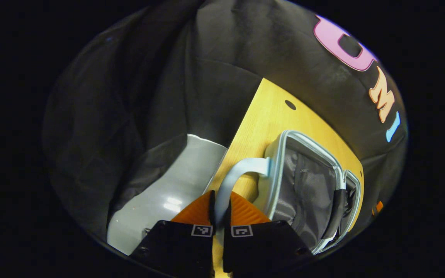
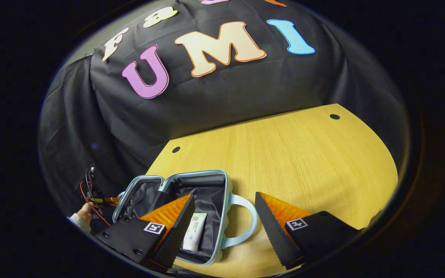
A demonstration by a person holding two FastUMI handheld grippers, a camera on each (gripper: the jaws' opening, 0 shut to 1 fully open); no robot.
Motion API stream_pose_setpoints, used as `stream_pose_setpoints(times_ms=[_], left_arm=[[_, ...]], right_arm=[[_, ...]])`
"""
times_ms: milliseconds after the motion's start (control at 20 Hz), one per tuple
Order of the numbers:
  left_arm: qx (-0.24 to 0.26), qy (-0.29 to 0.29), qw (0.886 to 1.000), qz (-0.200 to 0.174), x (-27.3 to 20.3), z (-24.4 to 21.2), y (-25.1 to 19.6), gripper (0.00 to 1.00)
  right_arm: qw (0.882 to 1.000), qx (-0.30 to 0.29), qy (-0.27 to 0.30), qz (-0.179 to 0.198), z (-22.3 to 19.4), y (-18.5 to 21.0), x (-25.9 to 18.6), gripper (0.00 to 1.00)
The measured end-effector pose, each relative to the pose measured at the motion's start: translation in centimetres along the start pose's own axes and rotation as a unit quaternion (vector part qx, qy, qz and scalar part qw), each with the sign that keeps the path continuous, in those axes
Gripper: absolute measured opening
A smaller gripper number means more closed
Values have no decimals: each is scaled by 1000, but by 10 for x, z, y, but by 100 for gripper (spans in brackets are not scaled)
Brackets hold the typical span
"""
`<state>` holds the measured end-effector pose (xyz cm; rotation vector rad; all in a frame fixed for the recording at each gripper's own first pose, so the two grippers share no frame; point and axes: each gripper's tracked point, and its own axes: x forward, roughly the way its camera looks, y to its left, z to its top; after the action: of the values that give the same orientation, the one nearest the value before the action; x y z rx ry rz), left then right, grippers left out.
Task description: First open the suitcase, pack the skin care products into it, and then close the suitcase.
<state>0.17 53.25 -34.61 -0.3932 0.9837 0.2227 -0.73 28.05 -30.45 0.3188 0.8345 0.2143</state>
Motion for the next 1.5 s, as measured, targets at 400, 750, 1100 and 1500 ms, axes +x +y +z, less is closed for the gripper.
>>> stream_pose_setpoints(times_ms=[400,750,1100,1500], left_arm=[[94,-94,991,10,-110,61,-78,0],[188,-160,969,-19,-178,70,-205,0],[232,-182,950,-102,-197,45,-345,0],[274,-142,936,-170,-163,-37,-472,0]], right_arm=[[998,-24,-31,52,5,-7,-23,98],[994,-59,-73,64,30,-35,-56,98],[991,-59,-99,66,49,-75,-87,98],[991,-57,-115,41,62,-142,-117,97]])
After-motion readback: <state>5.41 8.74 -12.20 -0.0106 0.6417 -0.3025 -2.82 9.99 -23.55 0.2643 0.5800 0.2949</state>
